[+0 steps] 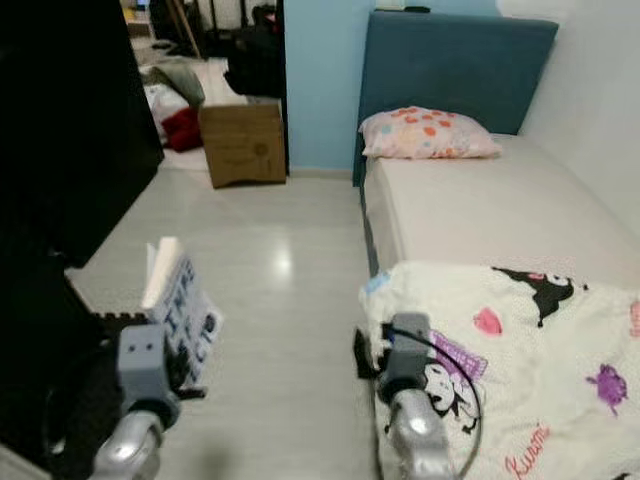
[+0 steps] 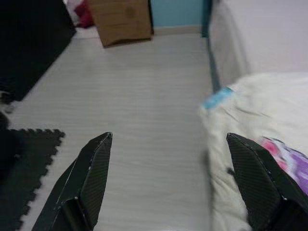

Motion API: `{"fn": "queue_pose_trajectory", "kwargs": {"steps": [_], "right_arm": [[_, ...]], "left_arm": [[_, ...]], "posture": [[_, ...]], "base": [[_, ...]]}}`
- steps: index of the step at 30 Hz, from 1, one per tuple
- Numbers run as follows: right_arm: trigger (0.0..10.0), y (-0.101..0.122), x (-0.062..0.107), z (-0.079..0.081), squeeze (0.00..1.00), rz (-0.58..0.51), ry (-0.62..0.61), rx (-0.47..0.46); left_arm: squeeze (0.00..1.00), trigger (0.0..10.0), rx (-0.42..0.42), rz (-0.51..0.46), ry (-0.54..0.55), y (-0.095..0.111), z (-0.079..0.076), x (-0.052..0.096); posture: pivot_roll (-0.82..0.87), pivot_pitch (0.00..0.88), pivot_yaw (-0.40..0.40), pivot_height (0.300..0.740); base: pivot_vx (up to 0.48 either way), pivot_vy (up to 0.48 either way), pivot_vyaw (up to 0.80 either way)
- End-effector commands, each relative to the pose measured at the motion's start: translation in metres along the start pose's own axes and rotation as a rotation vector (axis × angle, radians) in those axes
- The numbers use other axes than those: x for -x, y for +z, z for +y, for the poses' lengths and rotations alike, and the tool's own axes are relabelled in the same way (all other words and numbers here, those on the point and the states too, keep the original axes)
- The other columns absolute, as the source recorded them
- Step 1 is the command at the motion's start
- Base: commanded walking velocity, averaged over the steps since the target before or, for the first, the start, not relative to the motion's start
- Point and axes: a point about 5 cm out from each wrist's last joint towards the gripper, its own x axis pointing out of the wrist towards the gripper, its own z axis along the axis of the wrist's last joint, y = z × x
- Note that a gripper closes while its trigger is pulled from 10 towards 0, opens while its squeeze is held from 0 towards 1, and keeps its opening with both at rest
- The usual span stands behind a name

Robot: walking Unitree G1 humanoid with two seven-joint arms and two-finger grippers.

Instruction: Clean up the room

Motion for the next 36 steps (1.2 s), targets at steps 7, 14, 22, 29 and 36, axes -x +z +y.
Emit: {"fn": "queue_pose_trajectory", "kwargs": {"steps": [7,14,22,29,36], "right_arm": [[10.0,-0.0099,0.005,-0.0101,0.0,0.042,-0.028,0.009],[10.0,-0.0101,0.0046,-0.0109,0.0,0.045,-0.028,0.012],[10.0,-0.0074,0.0006,-0.0116,0.0,0.045,-0.023,0.021],[10.0,-0.0066,-0.0006,-0.0126,0.0,0.044,-0.021,0.027],[10.0,-0.0073,-0.0006,-0.0117,0.0,0.047,-0.019,0.03]], "left_arm": [[0.0,10.0,-0.004,-0.026,-0.028,0.0029,-0.0071,-0.0002],[0.0,10.0,-0.007,-0.025,-0.032,0.0022,-0.0082,-0.0004],[0.0,10.0,-0.016,-0.025,-0.048,0.0014,-0.0113,-0.0007],[0.0,10.0,-0.015,-0.027,-0.046,0.0019,-0.0121,-0.0019],[0.0,10.0,-0.013,-0.026,-0.043,0.0014,-0.0111,-0.0017]], "posture": [[0.02,0.078,-0.033,0.74],[0.02,0.079,-0.036,0.74],[0.03,0.083,-0.038,0.74],[0.02,0.088,-0.04,0.74],[0.02,0.089,-0.041,0.74]], "base": [[0.48,0.0,0.0],[0.48,0.0,0.0],[0.48,0.0,0.0],[0.48,0.0,0.0],[0.48,0.0,0.0]]}}
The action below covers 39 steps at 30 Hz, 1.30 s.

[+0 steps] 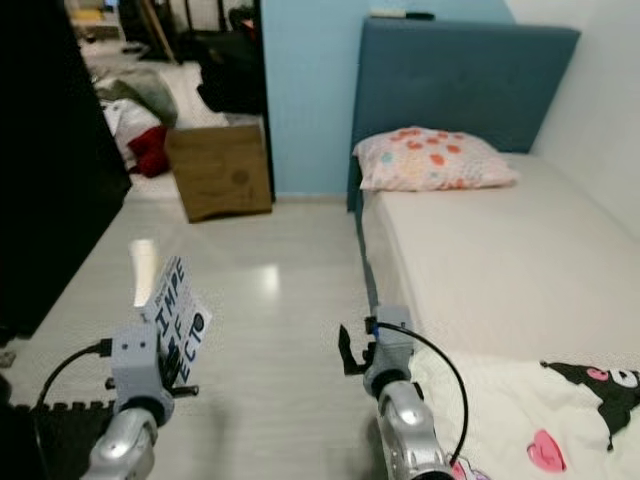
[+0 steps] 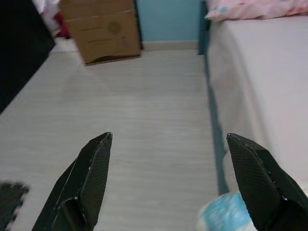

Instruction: Clean up the room

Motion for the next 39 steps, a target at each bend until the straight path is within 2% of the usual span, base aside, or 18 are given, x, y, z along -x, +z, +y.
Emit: {"fn": "queue_pose_trajectory", "kwargs": {"steps": [1,39], "right_arm": [[10.0,-0.0056,0.0029,-0.003,0.0,0.019,-0.012,0.0],[10.0,-0.0058,-0.0006,0.0011,0.0,0.019,-0.001,-0.005]], "left_arm": [[0.0,10.0,0.0,-0.028,-0.017,0.0035,-0.0053,0.0],[0.0,10.0,-0.006,-0.035,-0.03,0.0042,-0.0061,-0.0029]], "posture": [[0.02,0.09,-0.042,0.74],[0.02,0.078,-0.034,0.74]], "base": [[0.48,0.0,0.0],[0.48,0.0,0.0]]}}
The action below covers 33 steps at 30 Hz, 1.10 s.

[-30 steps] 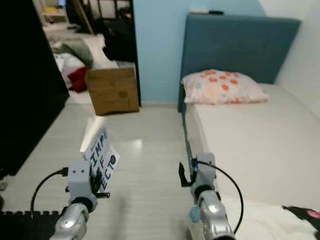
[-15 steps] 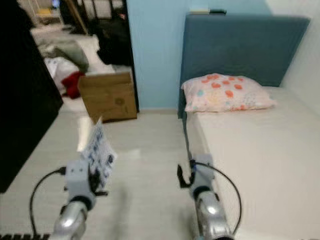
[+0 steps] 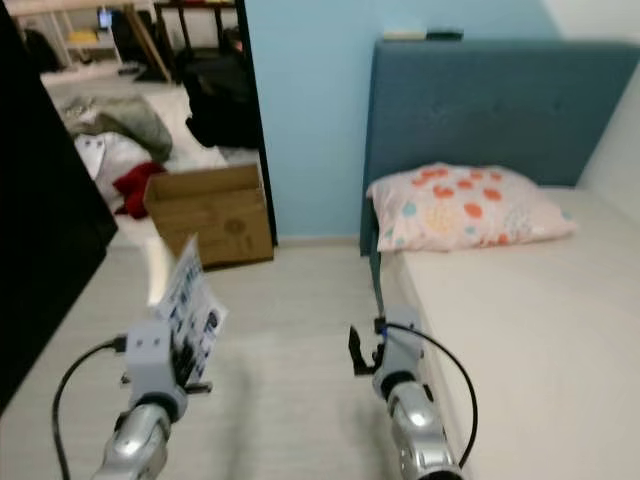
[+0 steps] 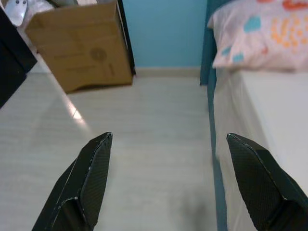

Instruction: Clean up the room

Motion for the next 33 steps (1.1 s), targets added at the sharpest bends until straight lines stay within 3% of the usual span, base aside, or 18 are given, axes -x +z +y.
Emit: {"fn": "queue_pose_trajectory", "kwargs": {"steps": [1,10,23,33], "right_arm": [[10.0,-0.0043,0.0008,0.0063,0.0,0.011,0.011,-0.013],[10.0,-0.0035,0.0007,0.0048,0.0,0.006,0.002,-0.021],[10.0,-0.0042,0.0015,0.0032,0.0,0.003,-0.004,-0.023],[10.0,-0.0043,0.001,0.0054,0.0,0.003,0.004,-0.016]], "left_arm": [[0.0,10.0,-0.009,-0.016,0.026,0.0003,0.008,0.0018],[0.0,10.0,-0.015,-0.016,0.009,0.0003,0.0053,0.0005],[0.0,10.0,-0.02,-0.02,-0.004,0.001,0.004,-0.0014],[0.0,10.0,-0.021,-0.02,0.002,0.0012,0.0063,-0.0013]], "posture": [[0.02,0.078,-0.034,0.74],[0.02,0.065,-0.024,0.74],[0.01,0.058,-0.019,0.74],[0.02,0.067,-0.02,0.74]], "base": [[0.48,0.0,0.0],[0.48,0.0,0.0],[0.48,0.0,-0.71],[0.457,0.0,0.0]]}}
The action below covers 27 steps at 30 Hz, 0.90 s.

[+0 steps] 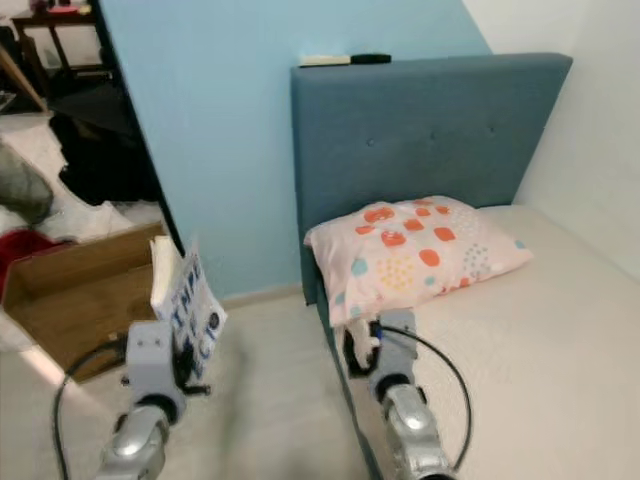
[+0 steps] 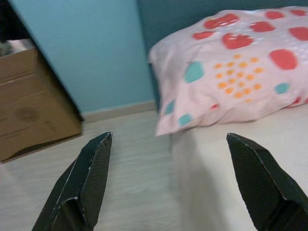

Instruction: Clean up the room

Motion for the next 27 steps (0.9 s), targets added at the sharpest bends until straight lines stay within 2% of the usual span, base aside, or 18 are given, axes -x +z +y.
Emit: {"fn": "queue_pose_trajectory", "kwargs": {"steps": [1,7,27], "right_arm": [[10.0,0.0001,-0.0015,0.0071,0.0,-0.003,0.013,-0.014],[10.0,-0.0012,-0.0005,0.0075,0.0,0.0,0.012,-0.016],[10.0,-0.0017,0.0,0.0089,0.0,-0.003,0.009,-0.025]], "left_arm": [[0.0,10.0,-0.009,-0.012,0.031,-0.0006,0.0104,0.0038],[0.0,10.0,-0.007,-0.025,0.036,0.0003,0.0112,0.0042],[0.0,10.0,-0.075,-0.03,0.006,0.0012,0.0105,0.0006]], "posture": [[0.02,0.067,-0.02,0.74],[0.02,0.072,-0.017,0.74],[0.02,0.078,-0.008,0.74]], "base": [[0.45,0.0,0.0],[0.394,0.0,0.0],[0.0,0.0,0.0]]}}
